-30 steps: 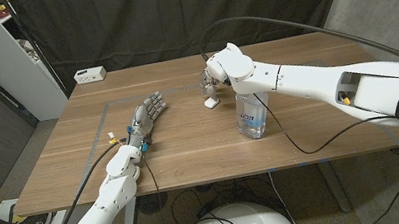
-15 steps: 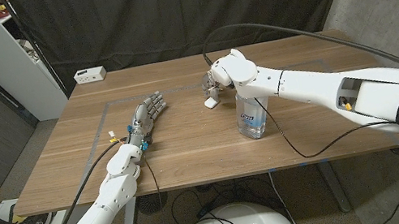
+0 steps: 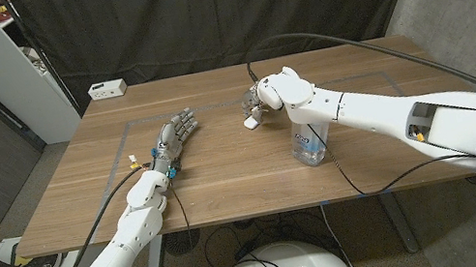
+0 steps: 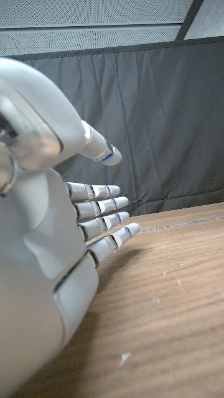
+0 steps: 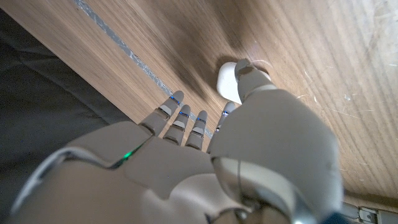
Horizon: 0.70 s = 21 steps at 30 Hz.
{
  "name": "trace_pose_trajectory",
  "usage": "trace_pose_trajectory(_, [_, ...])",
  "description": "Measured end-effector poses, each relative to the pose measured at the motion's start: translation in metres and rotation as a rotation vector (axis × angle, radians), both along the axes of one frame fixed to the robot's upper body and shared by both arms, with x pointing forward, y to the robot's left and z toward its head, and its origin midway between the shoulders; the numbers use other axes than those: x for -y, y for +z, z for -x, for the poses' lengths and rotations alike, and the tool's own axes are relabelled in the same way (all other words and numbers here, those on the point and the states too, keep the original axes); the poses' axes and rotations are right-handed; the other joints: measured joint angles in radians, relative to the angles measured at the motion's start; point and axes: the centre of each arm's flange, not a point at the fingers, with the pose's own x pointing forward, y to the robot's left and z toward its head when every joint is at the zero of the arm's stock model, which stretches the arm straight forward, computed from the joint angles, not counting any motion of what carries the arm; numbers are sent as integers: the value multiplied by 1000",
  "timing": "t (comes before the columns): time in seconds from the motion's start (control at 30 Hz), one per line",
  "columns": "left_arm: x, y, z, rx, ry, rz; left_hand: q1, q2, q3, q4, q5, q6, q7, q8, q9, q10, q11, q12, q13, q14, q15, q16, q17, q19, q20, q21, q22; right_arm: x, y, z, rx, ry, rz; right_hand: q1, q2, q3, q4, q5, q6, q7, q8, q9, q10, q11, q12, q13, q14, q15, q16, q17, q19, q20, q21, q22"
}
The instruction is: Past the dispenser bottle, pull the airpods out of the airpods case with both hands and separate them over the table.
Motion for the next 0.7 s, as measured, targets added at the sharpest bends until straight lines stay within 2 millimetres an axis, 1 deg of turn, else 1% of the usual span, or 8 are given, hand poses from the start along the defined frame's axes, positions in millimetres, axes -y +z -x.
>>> trace_pose_trajectory(0.1, [0, 0, 0, -2, 1, -1, 0, 0, 0, 0, 0, 0, 0, 0, 0, 0, 0, 0, 2, 0, 0, -1, 0, 0, 0, 0, 0, 0, 0, 0, 4, 1, -2, 4, 4, 0, 0, 0, 8, 1, 0, 0, 0, 0, 0, 0, 0, 0, 0, 1, 0, 0, 0, 0])
trace_pose_trajectory(0.13, [0, 1, 0, -2, 1, -2, 0, 0, 0, 0, 0, 0, 0, 0, 0, 0, 0, 0, 4, 0, 0, -5, 0, 0, 0, 0, 0, 2, -4, -2, -4, -6, -3, 4, 4, 0, 0, 0, 9, 2, 0, 0, 0, 0, 0, 0, 0, 0, 0, 1, 0, 0, 0, 0])
trace_pose_trajectory(0.23, [0, 2, -1, -1, 2, -2, 0, 0, 0, 0, 0, 0, 0, 0, 0, 0, 0, 0, 5, 0, 0, -5, 0, 0, 0, 0, 0, 3, -5, -4, -4, -9, -5, 4, 4, 0, 0, 0, 9, 2, 0, 0, 0, 0, 0, 0, 0, 0, 0, 1, -4, 4, 0, 0])
trace_pose_trajectory(0.37, [-1, 3, -2, -3, 4, -3, 0, 0, 0, 0, 0, 0, 0, 0, 0, 0, 0, 0, 5, 0, 0, -5, 0, 0, 0, 0, 0, 3, -7, -8, -4, -13, -3, 4, 4, -3, 3, 0, 27, 2, 0, 0, 5, -5, 0, 0, 0, 0, 0, 1, -9, -2, 0, 0])
trace_pose_trajectory(0.43, [-1, 2, -2, -4, 5, -3, 0, 0, 0, 0, 0, 0, 0, 0, 0, 0, 0, 0, 5, 0, 0, -5, 0, 0, 0, 0, 0, 3, -8, -9, -4, -15, -1, 9, 9, -3, 3, 0, 41, 2, 8, 0, 11, -11, 0, 0, 0, 0, 0, 4, -9, -2, 0, 0])
trace_pose_trajectory(0.53, [-2, 3, -3, -5, 8, -3, 0, 0, 0, 0, 0, 0, 0, 0, 0, 0, 0, 0, 5, 0, 0, -5, 0, 0, 0, 0, 0, 2, -10, -12, -3, -15, 4, 19, 8, -3, 3, 0, 55, 3, 8, 0, 21, -11, 4, 4, 0, 0, 4, 6, -9, -2, 0, 0])
trace_pose_trajectory(0.6, [-2, 2, -3, -6, 10, -3, 0, 0, 0, 0, 0, 0, 0, 0, 0, 0, 0, 0, 5, 0, 0, -5, 0, 0, 0, 0, 0, 2, -10, -13, -3, -16, 5, 21, 10, -5, 5, 0, 66, 2, 8, -1, 31, -17, 6, 5, 6, -2, 6, 6, -5, -5, 0, 0])
trace_pose_trajectory(0.7, [-3, 3, -4, -7, 13, -2, 0, 0, 0, 0, 0, 0, 0, 0, 0, 0, 0, 0, 5, 0, 0, -5, 0, 0, 0, 0, 0, 2, -13, -16, -6, -14, 8, 31, 13, -11, 3, 0, 108, 4, 24, 2, 51, -21, 11, 6, 19, -3, 15, 11, -1, -10, 0, 0])
